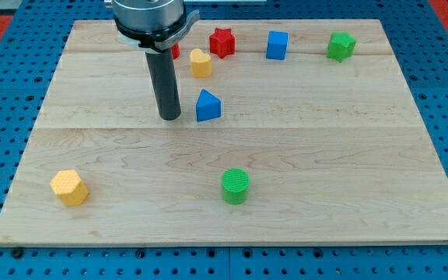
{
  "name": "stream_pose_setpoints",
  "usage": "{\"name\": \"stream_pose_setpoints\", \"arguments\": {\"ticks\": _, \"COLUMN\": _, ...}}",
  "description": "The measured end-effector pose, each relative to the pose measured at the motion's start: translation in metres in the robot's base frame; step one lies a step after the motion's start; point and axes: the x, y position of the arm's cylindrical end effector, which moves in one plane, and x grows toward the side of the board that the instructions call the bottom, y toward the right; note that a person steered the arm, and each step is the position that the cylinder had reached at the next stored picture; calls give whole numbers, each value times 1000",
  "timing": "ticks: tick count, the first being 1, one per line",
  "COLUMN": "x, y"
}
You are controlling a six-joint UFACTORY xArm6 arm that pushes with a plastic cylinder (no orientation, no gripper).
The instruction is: Nudge the blue triangle up a bit
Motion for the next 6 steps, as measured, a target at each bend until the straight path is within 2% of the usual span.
{"name": "stream_pose_setpoints", "arguments": {"ticks": 1, "x": 6, "y": -6}}
{"name": "stream_pose_setpoints", "arguments": {"ticks": 2, "x": 42, "y": -14}}
{"name": "stream_pose_setpoints", "arguments": {"ticks": 3, "x": 43, "y": -14}}
{"name": "stream_pose_setpoints", "arguments": {"ticks": 5, "x": 43, "y": 71}}
{"name": "stream_pose_setpoints", "arguments": {"ticks": 6, "x": 32, "y": 71}}
